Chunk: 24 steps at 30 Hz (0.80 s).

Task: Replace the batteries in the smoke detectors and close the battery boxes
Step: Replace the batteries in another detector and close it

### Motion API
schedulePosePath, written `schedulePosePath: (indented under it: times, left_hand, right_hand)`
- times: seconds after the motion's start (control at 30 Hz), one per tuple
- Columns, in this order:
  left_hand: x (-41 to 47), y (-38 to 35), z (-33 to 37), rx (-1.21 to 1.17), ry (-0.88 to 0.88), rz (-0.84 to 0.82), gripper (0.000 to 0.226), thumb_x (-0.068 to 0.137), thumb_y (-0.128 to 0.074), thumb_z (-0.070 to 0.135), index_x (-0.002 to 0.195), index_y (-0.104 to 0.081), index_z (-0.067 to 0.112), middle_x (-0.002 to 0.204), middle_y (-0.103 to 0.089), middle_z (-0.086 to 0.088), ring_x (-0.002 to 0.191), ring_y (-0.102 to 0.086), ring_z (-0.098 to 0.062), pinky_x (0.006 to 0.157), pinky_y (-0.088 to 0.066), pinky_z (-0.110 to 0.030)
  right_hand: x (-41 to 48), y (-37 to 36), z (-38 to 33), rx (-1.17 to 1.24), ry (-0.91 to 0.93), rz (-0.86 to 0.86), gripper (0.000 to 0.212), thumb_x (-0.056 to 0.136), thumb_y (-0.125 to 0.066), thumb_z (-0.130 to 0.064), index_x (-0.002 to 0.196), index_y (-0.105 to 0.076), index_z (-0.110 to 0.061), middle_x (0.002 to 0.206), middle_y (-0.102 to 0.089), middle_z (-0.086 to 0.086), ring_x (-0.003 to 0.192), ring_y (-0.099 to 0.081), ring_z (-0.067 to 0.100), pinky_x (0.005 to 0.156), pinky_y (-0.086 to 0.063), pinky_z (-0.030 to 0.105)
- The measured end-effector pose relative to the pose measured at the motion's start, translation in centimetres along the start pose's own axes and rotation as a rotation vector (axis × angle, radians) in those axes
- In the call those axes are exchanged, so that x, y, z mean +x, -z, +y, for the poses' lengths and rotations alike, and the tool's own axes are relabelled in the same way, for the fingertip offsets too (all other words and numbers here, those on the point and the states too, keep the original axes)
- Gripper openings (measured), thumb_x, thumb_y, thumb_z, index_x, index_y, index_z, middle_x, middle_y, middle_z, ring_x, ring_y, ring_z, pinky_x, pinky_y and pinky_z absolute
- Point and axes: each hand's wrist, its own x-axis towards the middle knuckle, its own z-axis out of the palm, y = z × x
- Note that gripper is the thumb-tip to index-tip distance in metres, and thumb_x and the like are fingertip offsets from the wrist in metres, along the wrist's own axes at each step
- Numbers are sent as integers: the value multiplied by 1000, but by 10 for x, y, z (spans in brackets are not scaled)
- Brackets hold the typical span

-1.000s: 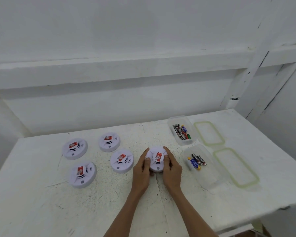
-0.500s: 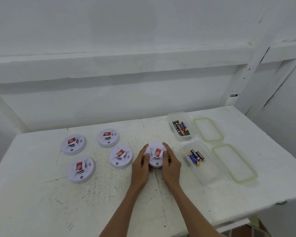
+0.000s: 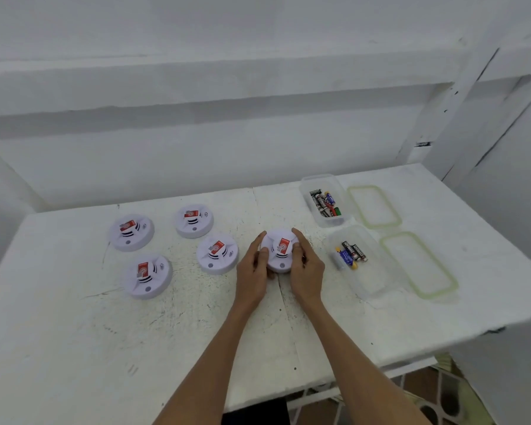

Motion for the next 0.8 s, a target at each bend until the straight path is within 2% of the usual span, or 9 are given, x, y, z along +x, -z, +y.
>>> schedulePosePath:
  times: [0.1,0.17,0.27,0.33,0.5,0.7,0.8]
  left_hand:
    - [-1,0,4,-7,1,9,41,110,-48,27,151,-51,26,145,-61,7,121,-65,-8,79,-61,-25]
    - [-2,0,4,-10,-8,11,42,110,-49,27,152,-51,25,144,-61,8,121,-65,-5,79,-60,-23]
    - [-3,0,5,2,-4,13,42,110,-49,26,152,-50,24,139,-62,11,109,-66,7,77,-61,-25]
    - [-3,0,4,5,-1,12,42,110,-49,26,152,-50,24,140,-62,10,108,-66,7,75,-62,-26]
    - [-4,0,8,5,0,5,42,110,-47,23,152,-49,21,138,-59,11,106,-60,20,72,-55,-13]
    - [-4,0,8,7,-4,6,42,110,-47,22,152,-49,21,138,-61,8,101,-65,14,69,-58,-17]
    - [-4,-1,6,15,-9,10,42,110,-47,22,152,-50,21,139,-61,8,104,-65,12,69,-58,-17]
  right_hand:
    - [-1,0,1,3,-11,-5,34,104,-47,-21,135,-61,-27,124,-63,-17,112,-57,-15,88,-46,7]
    - [-1,0,1,1,-13,-4,34,104,-47,-22,135,-61,-27,124,-64,-16,111,-57,-15,87,-46,7]
    - [-1,0,1,2,-13,-4,34,104,-47,-22,135,-61,-26,123,-63,-17,110,-57,-16,86,-46,7]
    - [-1,0,0,-1,-11,-3,34,104,-47,-23,135,-61,-26,123,-62,-19,109,-57,-17,86,-47,7]
    - [-1,-1,1,-2,-11,1,34,104,-47,-23,136,-61,-27,122,-62,-19,109,-57,-17,86,-47,6]
    - [-1,-1,2,-13,-18,1,34,104,-47,-25,136,-59,-30,123,-61,-20,109,-57,-17,86,-47,7]
    - [0,-2,1,-22,-22,-3,34,105,-47,-25,136,-59,-32,125,-62,-18,110,-56,-16,88,-46,7]
